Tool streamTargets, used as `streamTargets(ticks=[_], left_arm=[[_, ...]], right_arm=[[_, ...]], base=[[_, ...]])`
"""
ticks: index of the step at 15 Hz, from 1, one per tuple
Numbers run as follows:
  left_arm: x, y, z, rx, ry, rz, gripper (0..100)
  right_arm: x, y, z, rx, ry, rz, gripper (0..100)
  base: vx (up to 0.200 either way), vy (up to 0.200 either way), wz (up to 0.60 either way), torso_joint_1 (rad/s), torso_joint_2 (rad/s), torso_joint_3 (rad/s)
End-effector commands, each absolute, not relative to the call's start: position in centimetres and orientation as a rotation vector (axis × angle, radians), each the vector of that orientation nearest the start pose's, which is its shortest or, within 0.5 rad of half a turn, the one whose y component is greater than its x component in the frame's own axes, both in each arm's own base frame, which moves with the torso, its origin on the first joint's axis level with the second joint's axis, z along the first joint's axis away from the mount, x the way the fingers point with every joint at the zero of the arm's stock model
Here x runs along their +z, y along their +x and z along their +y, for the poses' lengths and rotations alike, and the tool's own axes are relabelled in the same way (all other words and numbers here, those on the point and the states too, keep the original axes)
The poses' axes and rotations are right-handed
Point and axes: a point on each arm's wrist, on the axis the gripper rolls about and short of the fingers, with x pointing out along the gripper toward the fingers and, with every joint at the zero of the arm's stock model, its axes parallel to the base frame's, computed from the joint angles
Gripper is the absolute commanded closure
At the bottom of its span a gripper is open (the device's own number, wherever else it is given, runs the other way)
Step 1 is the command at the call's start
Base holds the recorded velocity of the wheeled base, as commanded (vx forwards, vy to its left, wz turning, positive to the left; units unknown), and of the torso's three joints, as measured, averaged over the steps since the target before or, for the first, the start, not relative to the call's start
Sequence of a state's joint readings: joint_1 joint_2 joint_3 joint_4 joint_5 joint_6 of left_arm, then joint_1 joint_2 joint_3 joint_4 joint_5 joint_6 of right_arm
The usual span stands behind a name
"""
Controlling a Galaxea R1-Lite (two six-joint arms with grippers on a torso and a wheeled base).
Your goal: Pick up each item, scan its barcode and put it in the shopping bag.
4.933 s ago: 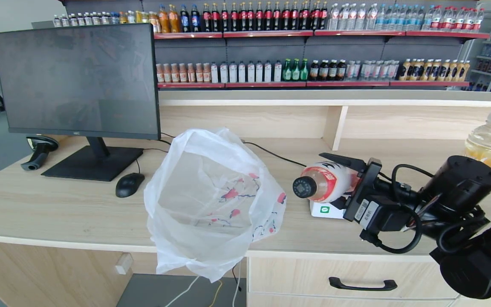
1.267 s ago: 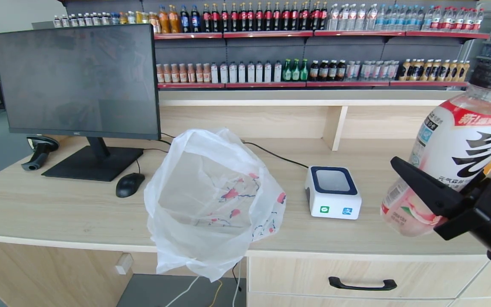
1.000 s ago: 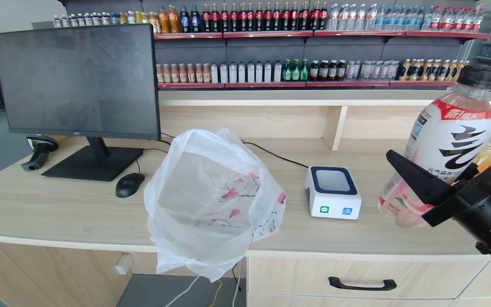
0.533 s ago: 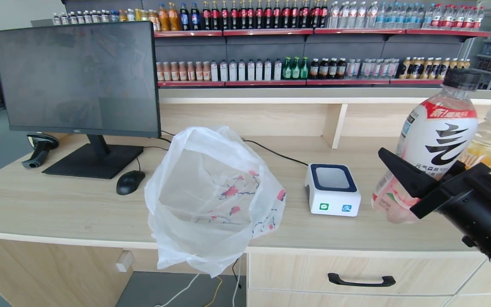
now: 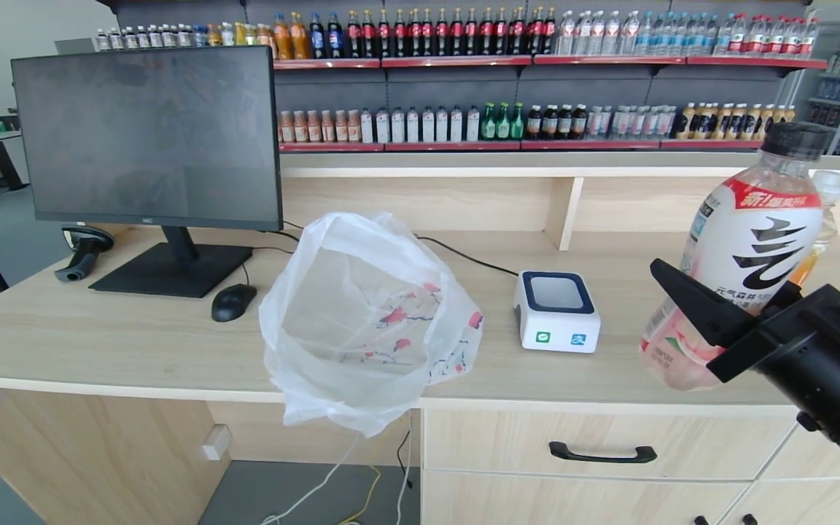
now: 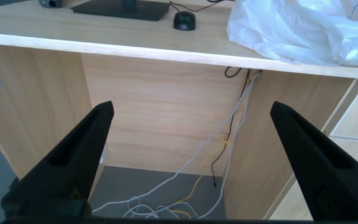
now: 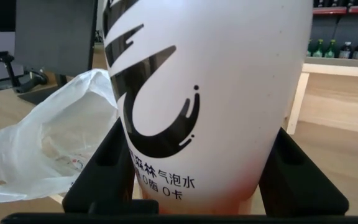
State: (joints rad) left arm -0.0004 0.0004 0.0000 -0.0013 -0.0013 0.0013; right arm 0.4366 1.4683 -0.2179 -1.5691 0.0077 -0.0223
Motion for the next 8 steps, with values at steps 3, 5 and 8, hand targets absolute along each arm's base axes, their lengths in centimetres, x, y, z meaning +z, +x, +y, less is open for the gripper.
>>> streamTargets(ticks=[3, 5, 8], left_arm=[[7.56, -2.28, 0.0, -0.003, 0.002, -0.002, 0], [7.56, -2.28, 0.0, 0.0, 0.0, -0.002, 0], [7.56, -2.28, 0.0, -0.002, 0.0, -0.002, 0]], right_arm=[[18.81, 17.55, 8.22, 0.437, 0.034, -0.321, 100], [18.72, 17.58, 8.24, 0.438, 0.036, -0.315, 100], [18.79, 17.63, 8.23, 0.436, 0.039, -0.318, 100]], base=[[0.0, 0.2, 0.0, 0.004, 0.0, 0.004], [0.0, 0.2, 0.0, 0.007, 0.0, 0.0], [0.0, 0.2, 0.0, -0.001, 0.0, 0.002]])
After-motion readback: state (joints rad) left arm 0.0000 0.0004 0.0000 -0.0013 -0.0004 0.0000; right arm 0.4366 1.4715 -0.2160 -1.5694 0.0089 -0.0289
